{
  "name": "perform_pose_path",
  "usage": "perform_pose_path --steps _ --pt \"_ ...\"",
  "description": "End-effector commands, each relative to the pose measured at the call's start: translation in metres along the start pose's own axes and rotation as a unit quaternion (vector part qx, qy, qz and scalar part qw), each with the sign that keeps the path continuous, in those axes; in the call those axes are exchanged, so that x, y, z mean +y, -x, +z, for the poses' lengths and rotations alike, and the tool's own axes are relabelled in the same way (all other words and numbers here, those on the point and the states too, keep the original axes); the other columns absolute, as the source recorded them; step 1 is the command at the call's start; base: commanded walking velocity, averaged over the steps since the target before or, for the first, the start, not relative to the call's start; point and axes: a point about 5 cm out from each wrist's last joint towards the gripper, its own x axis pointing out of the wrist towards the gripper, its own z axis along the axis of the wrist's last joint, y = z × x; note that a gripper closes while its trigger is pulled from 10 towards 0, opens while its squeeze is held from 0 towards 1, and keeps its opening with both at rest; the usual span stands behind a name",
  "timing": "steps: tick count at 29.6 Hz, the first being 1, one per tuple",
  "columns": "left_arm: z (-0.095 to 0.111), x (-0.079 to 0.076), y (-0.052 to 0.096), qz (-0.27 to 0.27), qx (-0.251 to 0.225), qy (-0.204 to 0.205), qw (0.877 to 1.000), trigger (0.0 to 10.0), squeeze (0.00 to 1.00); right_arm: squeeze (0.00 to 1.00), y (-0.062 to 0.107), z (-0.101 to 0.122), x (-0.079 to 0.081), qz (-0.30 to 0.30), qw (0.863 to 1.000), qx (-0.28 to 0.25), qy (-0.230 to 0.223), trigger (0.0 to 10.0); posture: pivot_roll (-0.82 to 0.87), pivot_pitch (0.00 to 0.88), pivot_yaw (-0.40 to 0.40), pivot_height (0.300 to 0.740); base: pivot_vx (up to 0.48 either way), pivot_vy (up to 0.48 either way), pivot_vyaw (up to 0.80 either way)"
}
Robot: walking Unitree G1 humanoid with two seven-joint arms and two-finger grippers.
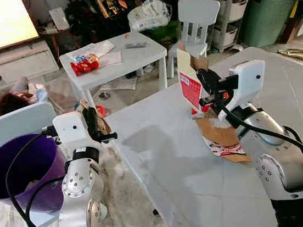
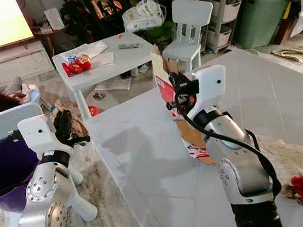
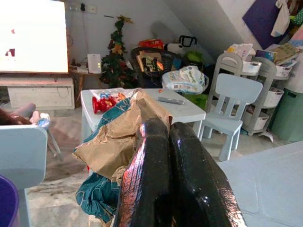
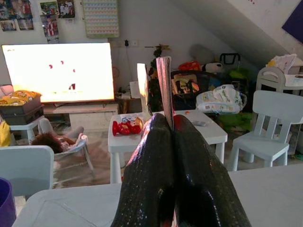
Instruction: Picking trash to rubbish bin
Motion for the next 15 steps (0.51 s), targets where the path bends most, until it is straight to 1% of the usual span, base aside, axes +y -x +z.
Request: perform_pose_path --steps 1,15 --pt "-0.0004 -0.0025 -0.0023 -0.007 0.001 0.004 1.000 0.0 0.00 0.00 -0.0009 0.0047 -0.0005 0.003 1.000 -0.007 0.006 0.0 0.04 0.006 -0.024 0.740 0.000 0.285 0.00" --pt "-0.0012 -0.0023 -0.0038 -0.007 0.003 0.005 1.000 0.0 0.00 0.00 -0.0012 0.0050 -0.0005 0.003 1.000 -0.008 0.006 0.0 0.04 0.001 -0.023 0.740 0.000 0.339 0.00"
